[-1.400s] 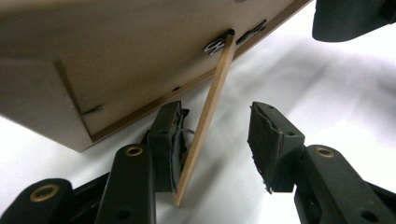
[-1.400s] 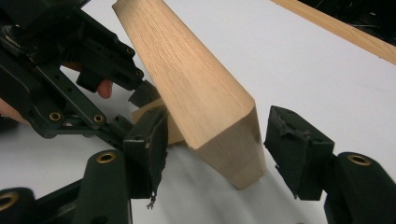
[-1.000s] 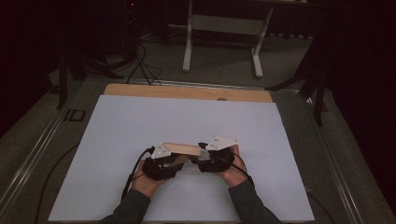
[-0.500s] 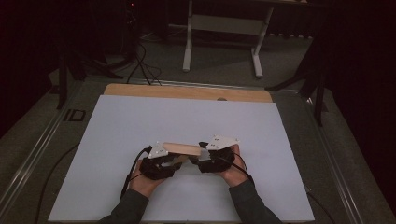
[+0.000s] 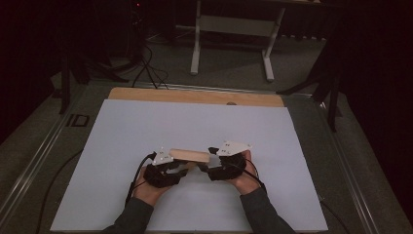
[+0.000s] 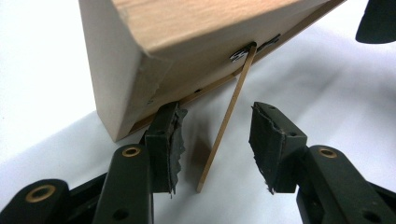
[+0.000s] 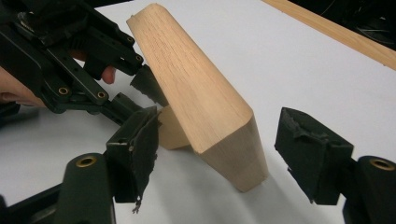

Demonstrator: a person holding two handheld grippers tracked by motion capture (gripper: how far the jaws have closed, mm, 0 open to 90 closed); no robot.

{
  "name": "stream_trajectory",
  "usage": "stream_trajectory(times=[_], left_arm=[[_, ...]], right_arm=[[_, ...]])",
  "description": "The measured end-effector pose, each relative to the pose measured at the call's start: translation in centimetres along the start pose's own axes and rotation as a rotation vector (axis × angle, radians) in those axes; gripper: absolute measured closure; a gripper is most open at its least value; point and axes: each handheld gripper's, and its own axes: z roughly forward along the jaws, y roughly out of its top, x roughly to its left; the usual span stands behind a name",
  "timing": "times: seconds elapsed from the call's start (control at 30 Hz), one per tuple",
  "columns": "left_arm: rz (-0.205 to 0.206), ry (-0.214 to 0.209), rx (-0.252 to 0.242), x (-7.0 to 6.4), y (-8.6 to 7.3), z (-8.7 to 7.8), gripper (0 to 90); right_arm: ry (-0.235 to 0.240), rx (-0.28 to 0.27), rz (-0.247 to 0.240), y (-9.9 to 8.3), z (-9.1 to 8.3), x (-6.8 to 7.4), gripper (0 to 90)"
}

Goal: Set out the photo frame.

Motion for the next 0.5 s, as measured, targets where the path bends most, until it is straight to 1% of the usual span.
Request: stream_trajectory(times=[0.13,0.23,0.37,0.5], left_arm=[[0.001,0.0,0.0,-0.05,0.0,-0.1,53.9],[0.008,0.003,0.0,-0.02,-0.01,-0.37,53.7],[0.005,0.004,-0.008,-0.01,0.01,-0.66,53.7],[0.005,-0.007,-0.011,-0.08,0.02,-0.99,54.1]], right_arm=[[0.001,-0.006,-0.001,0.09,-0.16,-0.03,28.9],[-0.003,-0.01,-0.001,0.16,-0.3,-0.05,28.7],[-0.004,-0.018,0.002,0.2,-0.43,-0.08,29.2],[-0.001,-0.037,0.012,0.27,-0.69,-0.19,31.2]])
